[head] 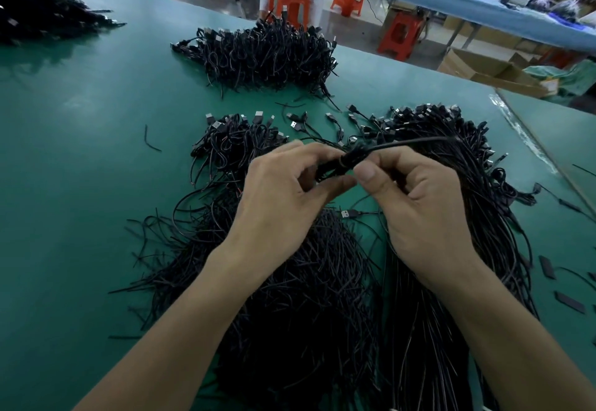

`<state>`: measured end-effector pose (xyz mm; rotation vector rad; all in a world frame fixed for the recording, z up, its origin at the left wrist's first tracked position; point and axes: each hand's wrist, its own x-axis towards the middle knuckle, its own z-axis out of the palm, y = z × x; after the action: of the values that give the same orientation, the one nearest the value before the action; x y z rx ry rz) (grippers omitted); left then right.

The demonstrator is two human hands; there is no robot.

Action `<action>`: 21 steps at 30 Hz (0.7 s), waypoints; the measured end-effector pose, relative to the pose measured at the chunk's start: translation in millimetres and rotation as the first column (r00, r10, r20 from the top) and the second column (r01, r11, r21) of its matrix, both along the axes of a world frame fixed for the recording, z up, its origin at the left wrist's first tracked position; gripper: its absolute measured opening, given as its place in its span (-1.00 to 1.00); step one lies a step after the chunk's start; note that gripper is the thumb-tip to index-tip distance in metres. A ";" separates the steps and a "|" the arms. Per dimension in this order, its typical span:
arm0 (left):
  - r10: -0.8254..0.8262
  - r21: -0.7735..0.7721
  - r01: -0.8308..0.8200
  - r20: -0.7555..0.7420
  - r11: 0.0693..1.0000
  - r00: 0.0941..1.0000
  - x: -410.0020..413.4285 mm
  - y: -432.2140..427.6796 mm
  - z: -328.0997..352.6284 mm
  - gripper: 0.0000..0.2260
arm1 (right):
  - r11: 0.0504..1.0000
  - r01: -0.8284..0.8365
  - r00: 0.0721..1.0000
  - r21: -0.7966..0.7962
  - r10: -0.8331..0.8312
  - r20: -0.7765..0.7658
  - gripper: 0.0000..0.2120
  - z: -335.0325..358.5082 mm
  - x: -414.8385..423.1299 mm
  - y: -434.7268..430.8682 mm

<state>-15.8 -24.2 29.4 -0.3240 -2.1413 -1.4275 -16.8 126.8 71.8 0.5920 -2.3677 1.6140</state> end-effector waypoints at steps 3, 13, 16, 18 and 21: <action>-0.046 0.041 0.046 -0.008 0.998 0.999 0.8 -4.9 1.2 -0.79 | 0.980 -0.139 0.982 -0.142 0.155 0.110 -0.86 -3.9 3.9 -3.9; -0.404 0.392 0.450 -0.198 0.803 0.893 12.6 6.0 20.2 -0.75 | 0.955 -0.082 0.916 -0.284 0.185 0.357 -0.80 -14.4 -1.6 8.0; -0.406 0.281 0.430 -0.143 0.858 0.903 14.4 10.2 15.8 -0.91 | 0.950 -0.064 0.908 -0.306 0.183 0.378 -0.81 -12.5 -5.3 11.1; -0.319 0.158 0.330 -0.090 0.931 0.943 14.8 13.8 10.8 -0.91 | 0.951 -0.012 0.926 -0.310 0.128 0.355 -0.82 -11.1 -8.3 12.9; -0.225 -0.007 0.225 -0.038 0.974 0.974 11.9 15.2 2.4 -0.88 | 0.942 0.045 0.959 -0.333 0.053 0.279 -0.84 -9.3 -11.7 15.1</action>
<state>-3.9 -9.1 31.8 -0.6075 -2.1291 -1.5278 -28.5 141.9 62.5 0.3119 -2.1861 2.1711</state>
